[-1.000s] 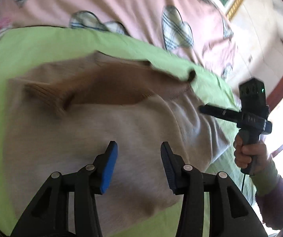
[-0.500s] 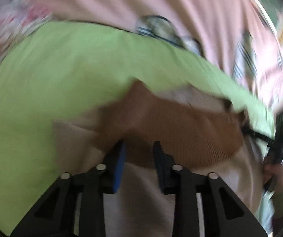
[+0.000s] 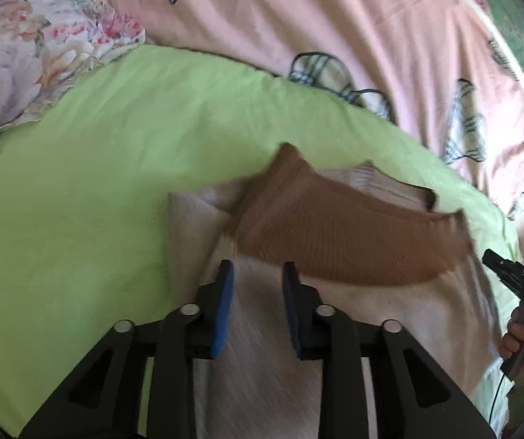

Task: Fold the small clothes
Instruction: 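Open both grippers and release the folded brown hem onto the sweater, then grasp the sweater side edge with the left gripper while the right gripper grasps it too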

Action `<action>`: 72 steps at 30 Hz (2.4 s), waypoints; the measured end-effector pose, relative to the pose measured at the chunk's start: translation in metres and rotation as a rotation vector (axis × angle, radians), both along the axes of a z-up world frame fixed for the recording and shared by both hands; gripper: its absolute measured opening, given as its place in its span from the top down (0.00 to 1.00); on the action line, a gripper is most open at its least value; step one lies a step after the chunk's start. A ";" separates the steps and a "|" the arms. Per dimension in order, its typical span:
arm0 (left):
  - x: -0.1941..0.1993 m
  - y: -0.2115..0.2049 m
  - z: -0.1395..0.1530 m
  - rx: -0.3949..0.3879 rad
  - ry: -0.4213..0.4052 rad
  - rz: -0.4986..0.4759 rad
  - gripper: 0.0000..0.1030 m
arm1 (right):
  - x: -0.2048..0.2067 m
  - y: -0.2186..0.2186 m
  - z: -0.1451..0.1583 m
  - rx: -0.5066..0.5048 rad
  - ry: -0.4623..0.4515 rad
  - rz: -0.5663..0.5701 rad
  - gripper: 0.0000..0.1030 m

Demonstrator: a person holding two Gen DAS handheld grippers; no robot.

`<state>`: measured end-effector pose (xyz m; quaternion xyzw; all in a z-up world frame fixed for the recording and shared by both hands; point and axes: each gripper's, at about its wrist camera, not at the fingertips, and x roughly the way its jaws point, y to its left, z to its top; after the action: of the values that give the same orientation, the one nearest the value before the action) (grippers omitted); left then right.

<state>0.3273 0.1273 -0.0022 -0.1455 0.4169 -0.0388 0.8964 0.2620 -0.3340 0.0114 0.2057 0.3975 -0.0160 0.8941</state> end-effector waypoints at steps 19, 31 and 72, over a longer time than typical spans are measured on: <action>-0.093 -0.054 0.012 -0.136 0.031 -0.152 0.55 | -0.019 0.115 -0.009 0.185 0.053 0.403 0.70; -0.029 -0.059 -0.017 -0.005 0.052 -0.124 0.84 | 0.037 0.145 -0.041 0.236 0.082 0.437 0.70; -0.175 -0.012 -0.041 -0.430 0.062 0.286 0.46 | -0.160 0.098 -0.007 0.277 -0.027 0.139 0.55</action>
<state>0.1523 0.1155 -0.0437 -0.3912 0.4014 0.0052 0.8281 0.1016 -0.2360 0.0043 0.2994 0.3971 0.1039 0.8613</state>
